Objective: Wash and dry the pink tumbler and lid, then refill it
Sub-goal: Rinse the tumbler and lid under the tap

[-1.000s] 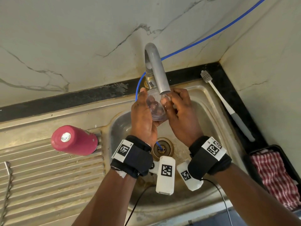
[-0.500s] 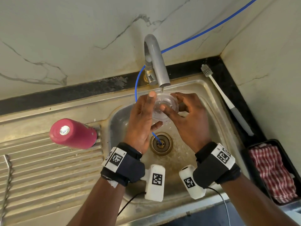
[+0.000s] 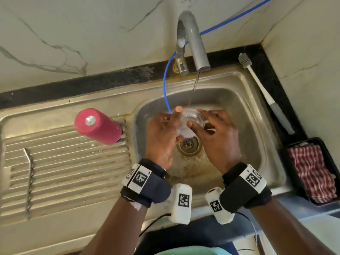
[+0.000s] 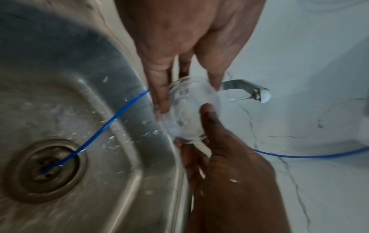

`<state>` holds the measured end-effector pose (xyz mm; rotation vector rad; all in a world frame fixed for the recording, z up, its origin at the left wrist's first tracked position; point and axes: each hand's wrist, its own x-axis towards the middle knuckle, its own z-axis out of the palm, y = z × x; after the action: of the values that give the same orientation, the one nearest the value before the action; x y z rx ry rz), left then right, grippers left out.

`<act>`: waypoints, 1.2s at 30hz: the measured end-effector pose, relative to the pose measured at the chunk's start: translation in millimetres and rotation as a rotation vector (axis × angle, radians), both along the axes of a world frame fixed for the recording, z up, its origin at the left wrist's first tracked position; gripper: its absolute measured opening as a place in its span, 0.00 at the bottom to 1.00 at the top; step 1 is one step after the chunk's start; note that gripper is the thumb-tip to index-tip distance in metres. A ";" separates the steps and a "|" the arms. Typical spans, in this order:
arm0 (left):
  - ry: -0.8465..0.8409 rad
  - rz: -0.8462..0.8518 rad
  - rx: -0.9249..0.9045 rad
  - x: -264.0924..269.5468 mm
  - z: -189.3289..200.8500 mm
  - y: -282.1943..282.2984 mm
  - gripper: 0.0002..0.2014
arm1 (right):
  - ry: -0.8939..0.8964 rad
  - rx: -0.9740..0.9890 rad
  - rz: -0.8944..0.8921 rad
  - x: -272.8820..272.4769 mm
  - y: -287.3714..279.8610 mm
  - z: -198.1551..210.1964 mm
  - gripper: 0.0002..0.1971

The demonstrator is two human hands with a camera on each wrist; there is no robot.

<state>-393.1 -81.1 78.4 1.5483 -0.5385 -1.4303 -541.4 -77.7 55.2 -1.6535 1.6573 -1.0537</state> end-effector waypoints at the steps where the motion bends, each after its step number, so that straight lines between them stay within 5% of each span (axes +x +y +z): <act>1: 0.000 -0.013 0.021 5.0 0.4 5.3 0.16 | 0.004 0.028 -0.001 4.0 5.0 -1.5 0.23; 6: -0.095 -0.076 0.086 55.8 -3.8 52.7 0.12 | -0.016 0.195 -0.004 44.3 40.7 -10.7 0.19; 12: -0.425 -0.173 0.244 156.4 -25.2 124.4 0.16 | -0.053 0.480 0.131 135.2 93.3 -34.8 0.19; 16: -0.383 -0.136 0.281 196.5 -33.3 138.8 0.08 | -0.030 0.502 0.116 178.1 106.4 -49.5 0.21; 22: -0.396 -0.277 0.291 230.2 -37.3 134.4 0.08 | 0.268 0.523 0.141 193.3 107.4 -42.4 0.25; 24: -0.455 -0.234 0.267 246.1 -33.0 134.1 0.10 | 0.452 0.411 0.150 205.6 108.5 -33.4 0.27; 27: -0.556 -0.121 0.243 276.7 -22.9 134.3 0.12 | 0.377 0.263 0.316 250.3 104.5 -27.4 0.21; 32: -0.721 0.107 0.213 335.3 -14.4 148.3 0.07 | 0.356 0.337 0.744 361.0 99.9 -33.1 0.15; 36: -0.707 0.229 0.267 374.7 -10.4 163.0 0.05 | 0.411 0.398 0.758 436.0 95.2 -38.1 0.20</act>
<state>-18.4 81.8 68.0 2.2610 -0.5638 -0.7749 -105.4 17.5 17.1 -2.0292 1.1599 -0.0157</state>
